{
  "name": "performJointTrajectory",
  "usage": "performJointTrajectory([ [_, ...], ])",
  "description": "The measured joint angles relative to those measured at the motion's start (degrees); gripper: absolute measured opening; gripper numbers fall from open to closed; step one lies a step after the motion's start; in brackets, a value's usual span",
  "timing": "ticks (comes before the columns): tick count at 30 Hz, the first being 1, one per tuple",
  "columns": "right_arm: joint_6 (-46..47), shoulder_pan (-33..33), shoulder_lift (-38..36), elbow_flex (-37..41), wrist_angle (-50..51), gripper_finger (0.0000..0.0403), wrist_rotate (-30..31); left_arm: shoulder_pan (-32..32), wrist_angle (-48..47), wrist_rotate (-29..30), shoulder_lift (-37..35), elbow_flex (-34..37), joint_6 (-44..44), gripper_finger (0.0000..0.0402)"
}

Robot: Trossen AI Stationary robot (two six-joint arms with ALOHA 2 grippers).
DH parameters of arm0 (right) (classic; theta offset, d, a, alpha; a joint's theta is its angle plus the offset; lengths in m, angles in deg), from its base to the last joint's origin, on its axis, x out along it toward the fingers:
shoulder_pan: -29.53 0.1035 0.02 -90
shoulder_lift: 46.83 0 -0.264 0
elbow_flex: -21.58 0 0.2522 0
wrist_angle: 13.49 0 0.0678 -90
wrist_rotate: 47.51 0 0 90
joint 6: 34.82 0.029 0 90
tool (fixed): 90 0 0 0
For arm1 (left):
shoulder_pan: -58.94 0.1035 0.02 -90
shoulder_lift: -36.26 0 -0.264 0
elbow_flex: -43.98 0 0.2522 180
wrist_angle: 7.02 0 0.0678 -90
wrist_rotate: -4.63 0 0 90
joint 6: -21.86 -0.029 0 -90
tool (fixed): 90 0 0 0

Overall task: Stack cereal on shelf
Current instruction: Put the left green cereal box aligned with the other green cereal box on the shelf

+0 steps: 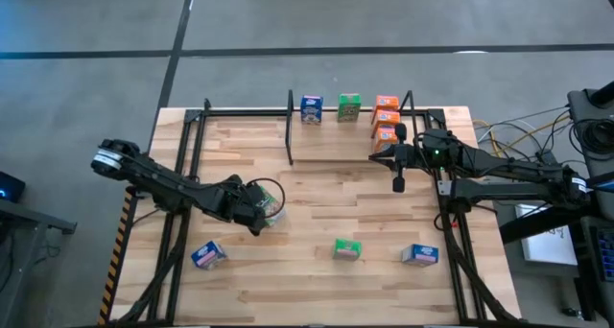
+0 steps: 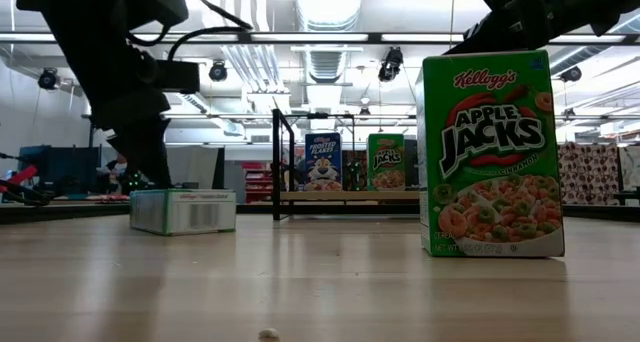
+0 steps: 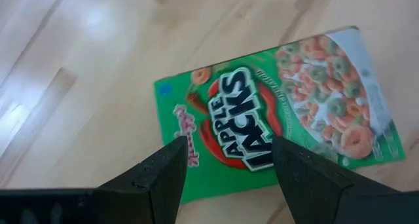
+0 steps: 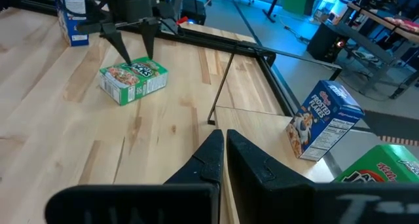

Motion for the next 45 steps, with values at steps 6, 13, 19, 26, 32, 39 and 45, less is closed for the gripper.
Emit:
performJointTrajectory([
  [6, 0.02, 0.00, 0.00, 0.00, 0.02, 0.0009, 0.00, 0.02, 7.50, -2.55, 2.63, -0.08, -5.75, 0.0206],
  [13, 1.49, 0.00, 0.00, 0.00, 0.00, 0.0009, 0.00, -0.13, 12.90, -5.07, 2.73, -0.06, -11.37, 0.0206],
  [19, 2.71, 0.00, 0.00, 0.00, -0.16, 0.0009, 0.00, -0.15, 15.17, -5.42, -0.89, 0.03, -14.77, 0.0206],
  [26, 5.12, 0.00, 1.73, 0.00, -4.63, 0.0009, -0.01, -0.15, 16.37, -4.76, -6.33, 0.03, -18.19, 0.0206],
  [32, 5.20, 0.00, 6.87, -0.15, -10.16, 0.0009, -0.20, -0.15, 18.00, -2.87, -9.36, 0.03, -21.63, 0.0206],
  [39, 7.21, 0.02, 14.18, -4.07, -10.54, 0.0009, -1.68, -0.15, 18.48, -2.74, -9.90, 0.69, -23.20, 0.0206],
  [45, 7.28, 1.54, 19.74, -7.08, -10.99, 0.0009, -3.52, -0.35, 17.84, -3.00, -11.46, 3.21, -22.36, 0.0206],
])
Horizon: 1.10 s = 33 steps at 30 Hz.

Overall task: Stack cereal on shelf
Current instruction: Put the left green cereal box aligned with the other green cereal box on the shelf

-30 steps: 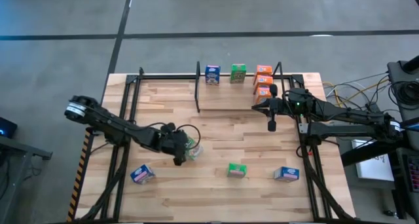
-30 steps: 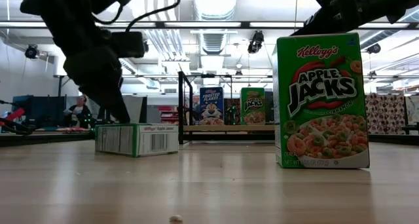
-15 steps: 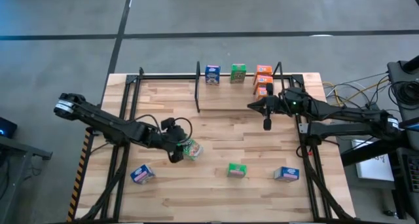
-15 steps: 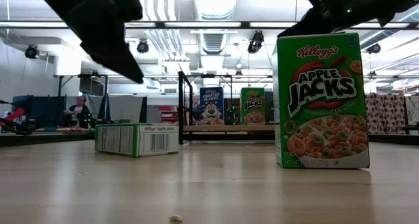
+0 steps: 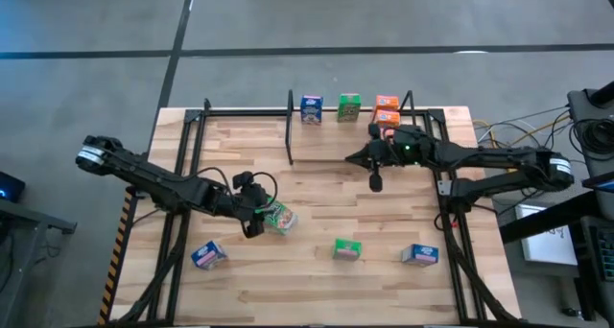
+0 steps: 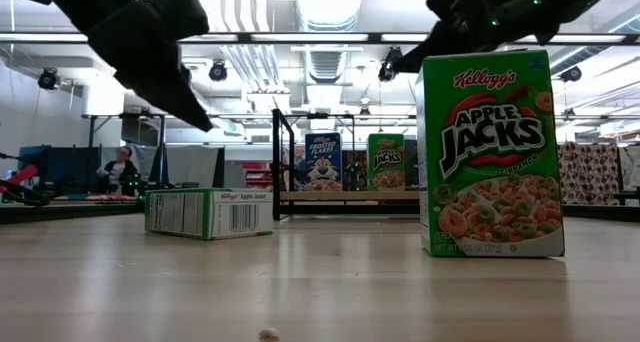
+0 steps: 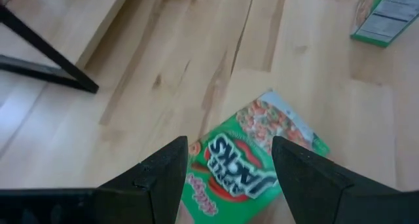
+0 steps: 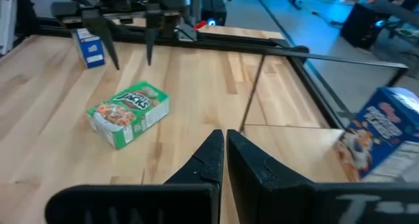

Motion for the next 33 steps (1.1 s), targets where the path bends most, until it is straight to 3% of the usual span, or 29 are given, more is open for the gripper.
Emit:
performJointTrajectory([
  [7, -0.02, 4.17, 5.11, -3.88, 0.20, 0.0009, -0.02, -0.91, -5.48, -2.72, -3.51, -0.09, 4.46, 0.0206],
  [15, 0.31, 7.08, 11.57, -8.59, 0.28, 0.0009, 0.00, 0.59, -6.08, -0.21, -6.97, -0.16, 21.14, 0.0206],
  [23, 0.46, 10.13, 19.71, -15.11, 0.66, 0.0009, 0.02, 1.16, -6.24, 0.16, -7.78, 0.29, 22.78, 0.0206],
  [28, 0.74, 11.94, 24.84, -18.74, 0.94, 0.0009, 0.02, -0.40, -6.95, -2.69, -4.91, 0.34, 17.35, 0.0206],
  [33, 2.01, 13.26, 29.56, -22.28, 4.03, 0.0009, 0.13, -0.53, -7.17, -2.86, -0.35, 0.40, 20.59, 0.0206],
])
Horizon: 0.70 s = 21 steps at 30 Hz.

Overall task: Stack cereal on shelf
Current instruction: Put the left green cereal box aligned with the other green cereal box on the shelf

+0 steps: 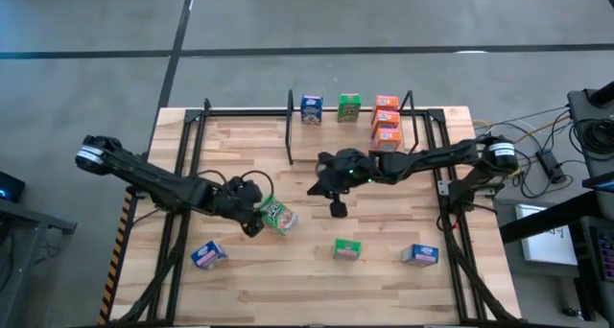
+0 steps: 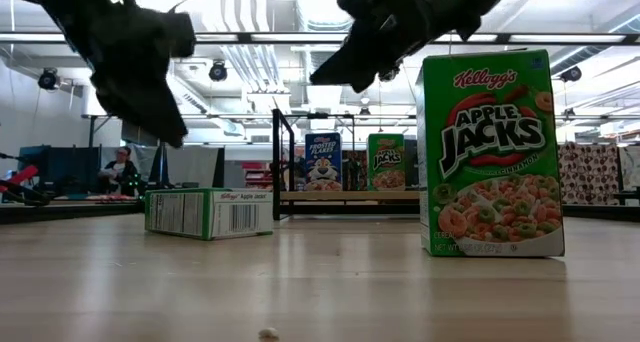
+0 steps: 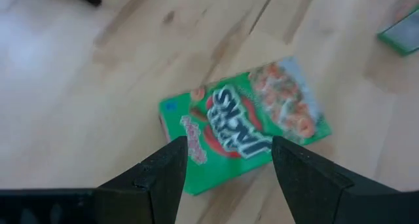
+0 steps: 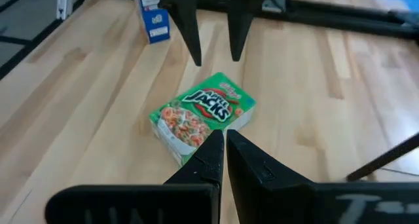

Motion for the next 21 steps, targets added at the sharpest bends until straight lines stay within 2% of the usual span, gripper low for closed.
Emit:
performJointTrajectory([
  [4, 0.41, 0.90, 3.53, -2.46, 2.01, 0.0009, 0.35, 0.43, -0.12, -0.02, 3.54, 0.07, 3.44, 0.0206],
  [9, 0.39, 2.07, 8.13, -5.51, 3.00, 0.0009, 0.35, 1.28, -0.05, 0.06, 6.27, 0.08, 3.55, 0.0206],
  [21, -0.70, 3.82, 17.69, -9.24, 1.11, 0.0009, 0.35, 2.11, 0.02, 2.15, 6.38, 0.08, 2.44, 0.0206],
])
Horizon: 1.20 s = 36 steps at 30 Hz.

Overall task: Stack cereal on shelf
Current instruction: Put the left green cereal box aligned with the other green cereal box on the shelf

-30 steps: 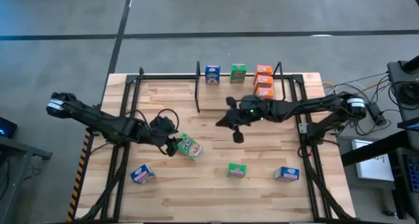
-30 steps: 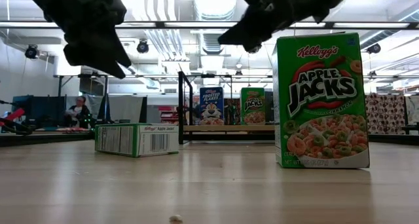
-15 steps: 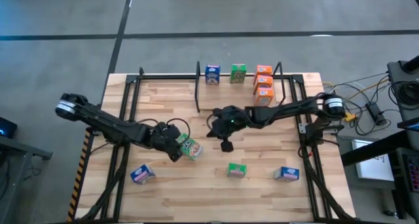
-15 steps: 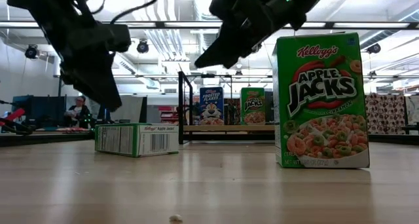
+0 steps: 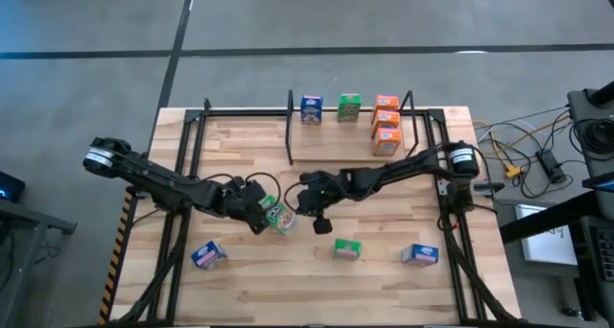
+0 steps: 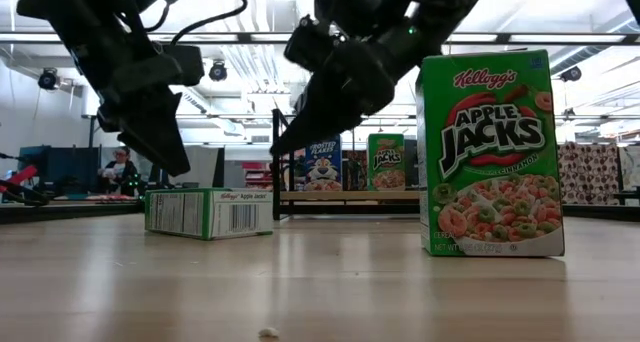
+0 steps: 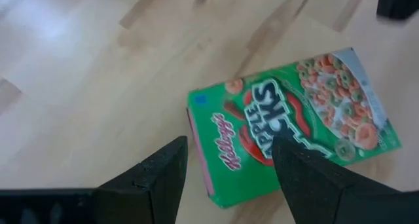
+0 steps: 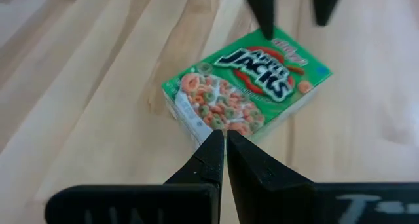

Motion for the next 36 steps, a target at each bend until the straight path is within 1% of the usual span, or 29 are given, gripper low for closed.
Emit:
performJointTrajectory([
  [5, -0.80, 0.44, 2.70, -0.64, -0.52, 0.0009, 0.00, 0.09, 0.00, 2.42, 0.02, 0.00, 0.00, 0.0206],
  [12, -0.83, 0.70, 3.88, -0.83, -2.02, 0.0009, 0.00, 0.22, 0.44, 2.57, 0.02, 0.00, -0.11, 0.0206],
  [17, -0.98, 0.77, 5.60, -0.85, -4.89, 0.0009, 0.00, 0.22, 0.43, 3.00, 0.04, 0.00, -0.09, 0.0206],
  [21, -0.96, 0.77, 6.10, -0.85, -4.66, 0.0009, -0.02, 0.22, 0.60, 3.40, 0.04, 0.00, 0.19, 0.0206],
  [30, -2.60, 0.81, 6.01, -0.81, -1.86, 0.0009, -0.09, 2.37, 0.60, 3.40, -0.03, 0.00, 8.19, 0.0206],
  [36, -3.64, 1.17, 5.93, 0.21, -1.69, 0.0009, -0.20, 4.13, 0.00, 1.70, -0.57, 0.00, 9.53, 0.0206],
])
